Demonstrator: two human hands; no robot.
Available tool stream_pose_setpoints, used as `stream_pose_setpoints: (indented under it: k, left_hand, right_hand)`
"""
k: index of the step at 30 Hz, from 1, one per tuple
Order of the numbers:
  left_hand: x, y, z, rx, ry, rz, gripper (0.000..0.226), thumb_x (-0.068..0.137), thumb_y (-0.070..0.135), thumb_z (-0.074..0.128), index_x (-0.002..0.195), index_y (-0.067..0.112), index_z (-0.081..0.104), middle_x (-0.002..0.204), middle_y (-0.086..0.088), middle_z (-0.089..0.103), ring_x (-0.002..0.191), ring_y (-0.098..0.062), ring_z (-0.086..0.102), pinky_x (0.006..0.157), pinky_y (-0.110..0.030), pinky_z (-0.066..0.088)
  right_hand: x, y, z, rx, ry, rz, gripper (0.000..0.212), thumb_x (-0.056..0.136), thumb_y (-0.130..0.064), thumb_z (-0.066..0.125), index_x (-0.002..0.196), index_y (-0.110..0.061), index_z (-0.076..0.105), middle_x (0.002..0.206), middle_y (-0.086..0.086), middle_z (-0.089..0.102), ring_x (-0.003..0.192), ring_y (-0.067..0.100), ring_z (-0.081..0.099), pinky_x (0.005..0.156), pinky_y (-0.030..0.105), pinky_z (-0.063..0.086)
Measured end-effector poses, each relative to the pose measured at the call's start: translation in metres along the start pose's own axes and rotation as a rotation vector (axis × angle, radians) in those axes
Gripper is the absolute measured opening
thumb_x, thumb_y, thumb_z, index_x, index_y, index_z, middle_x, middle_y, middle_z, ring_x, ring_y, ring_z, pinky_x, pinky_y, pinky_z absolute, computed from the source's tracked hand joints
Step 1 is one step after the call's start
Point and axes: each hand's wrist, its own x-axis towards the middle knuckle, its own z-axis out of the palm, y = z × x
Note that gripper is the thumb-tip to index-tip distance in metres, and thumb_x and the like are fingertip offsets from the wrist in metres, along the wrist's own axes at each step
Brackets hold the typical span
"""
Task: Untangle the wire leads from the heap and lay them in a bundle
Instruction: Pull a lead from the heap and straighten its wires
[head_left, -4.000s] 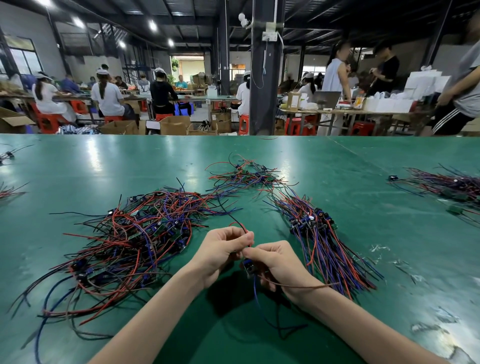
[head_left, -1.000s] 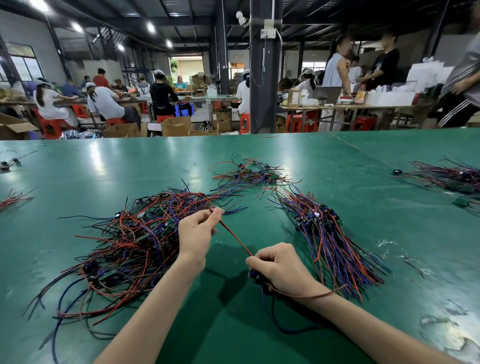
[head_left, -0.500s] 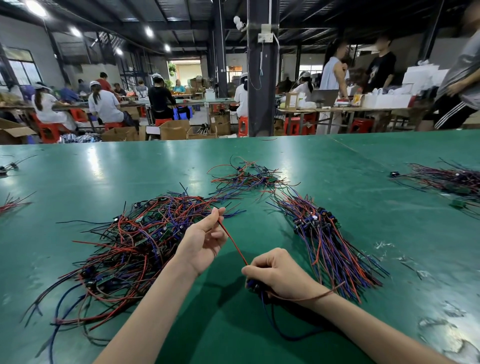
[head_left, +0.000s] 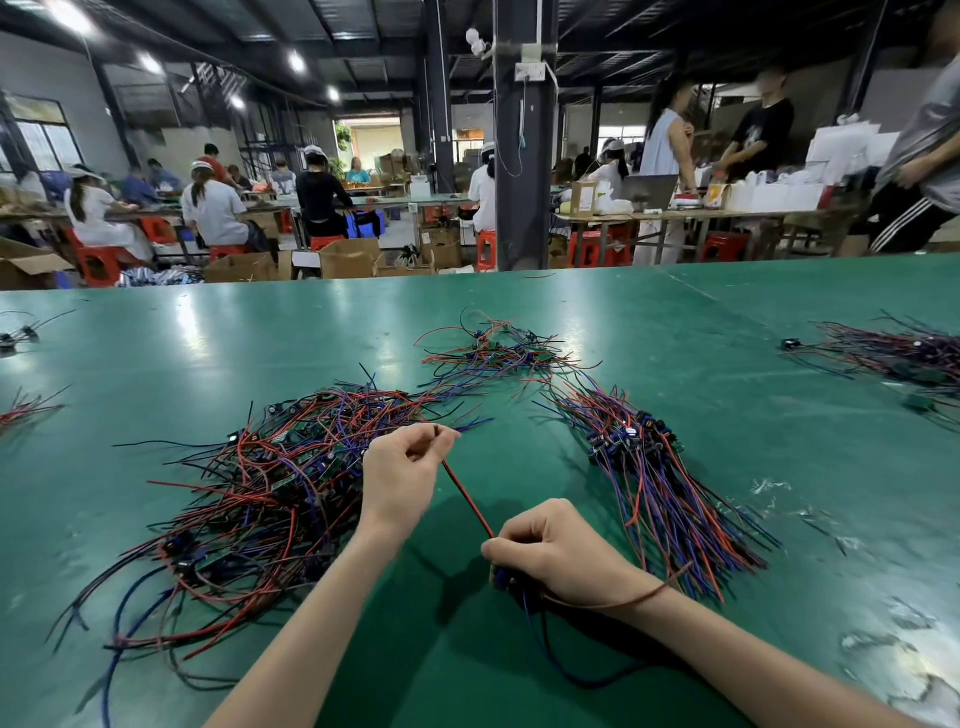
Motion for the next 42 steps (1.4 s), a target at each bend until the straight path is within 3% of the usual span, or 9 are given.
stream_pose_setpoints:
  k: [4,10,15,21,24,26,31,36,42]
  left_hand:
    - [0.000,-0.003,0.002,0.117,0.023,0.114,0.011,0.085,0.013,0.070,0.075,0.008,0.072,0.060,0.000,0.056,0.056,-0.010,0.040,0.056,-0.026,0.037]
    - [0.005,0.003,-0.001,-0.528,0.045,-0.468,0.012,0.088,0.008,0.063,0.080,0.005,0.072,0.062,0.002,0.055,0.037,-0.003,0.032,0.038,-0.013,0.032]
    - [0.005,0.011,-0.002,-0.828,-0.031,-0.699,0.016,0.094,0.010,0.052,0.089,0.002,0.065,0.071,0.001,0.043,0.031,-0.003,0.028,0.035,-0.008,0.032]
    - [0.002,0.010,-0.001,-0.704,0.017,-0.621,0.014,0.093,0.009,0.056,0.094,0.002,0.068,0.068,0.000,0.046,0.035,-0.002,0.031,0.037,-0.011,0.035]
    - [-0.002,0.008,0.004,-0.411,0.053,-0.439,0.014,0.091,0.014,0.060,0.087,0.012,0.073,0.067,0.002,0.048,0.055,-0.005,0.041,0.049,-0.017,0.047]
    - [-0.004,0.010,0.006,-0.419,0.049,-0.402,0.017,0.092,0.013,0.059,0.082,0.013,0.072,0.073,0.000,0.048,0.068,-0.008,0.043,0.052,-0.022,0.053]
    - [-0.004,0.014,0.004,-0.470,0.060,-0.442,0.016,0.091,0.011,0.059,0.081,0.009,0.071,0.076,-0.002,0.045,0.070,-0.010,0.042,0.046,-0.022,0.053]
    - [-0.003,0.020,0.003,-0.576,0.028,-0.594,0.014,0.091,0.011,0.060,0.083,0.007,0.070,0.069,-0.001,0.046,0.061,-0.009,0.044,0.044,-0.016,0.049]
    - [-0.004,0.025,0.003,-0.743,-0.072,-0.784,0.016,0.091,0.011,0.059,0.083,0.003,0.069,0.069,-0.003,0.051,0.042,-0.004,0.054,0.035,-0.013,0.044]
  right_hand:
    - [-0.001,0.000,0.001,-0.010,-0.002,-0.004,0.028,0.087,-0.010,0.062,0.060,-0.004,0.070,0.046,-0.007,0.060,0.041,0.006,0.049,0.044,0.017,0.038]
    - [0.002,0.000,0.000,0.059,0.025,0.033,0.034,0.086,-0.010,0.063,0.053,-0.017,0.066,0.055,0.004,0.064,0.050,0.016,0.054,0.048,0.024,0.040]
    - [0.002,-0.002,0.000,0.057,0.005,0.046,0.033,0.086,-0.009,0.063,0.054,-0.015,0.066,0.054,0.002,0.064,0.047,0.009,0.055,0.049,0.024,0.041]
    - [0.002,-0.002,-0.001,0.067,-0.012,0.054,0.029,0.088,-0.008,0.062,0.059,-0.009,0.066,0.050,-0.006,0.063,0.044,0.003,0.054,0.044,0.017,0.040]
    - [0.002,0.000,-0.001,0.056,-0.014,0.046,0.030,0.087,-0.009,0.062,0.058,-0.011,0.066,0.048,-0.006,0.062,0.044,0.004,0.053,0.045,0.018,0.039]
    - [0.002,0.002,0.000,0.058,-0.010,0.048,0.030,0.087,-0.009,0.062,0.058,-0.011,0.066,0.049,-0.006,0.062,0.045,0.005,0.054,0.046,0.018,0.040]
    - [0.005,0.005,0.001,0.087,0.010,0.056,0.029,0.087,-0.010,0.063,0.058,-0.009,0.066,0.055,0.002,0.064,0.047,0.009,0.055,0.047,0.021,0.042]
    - [0.005,0.002,-0.002,0.076,0.044,0.053,0.029,0.087,-0.012,0.065,0.060,-0.003,0.068,0.054,0.005,0.063,0.045,0.012,0.051,0.045,0.021,0.037]
    - [0.006,0.001,-0.003,0.116,0.070,0.060,0.028,0.086,-0.012,0.065,0.061,0.000,0.067,0.059,0.015,0.061,0.056,0.027,0.051,0.055,0.035,0.036]
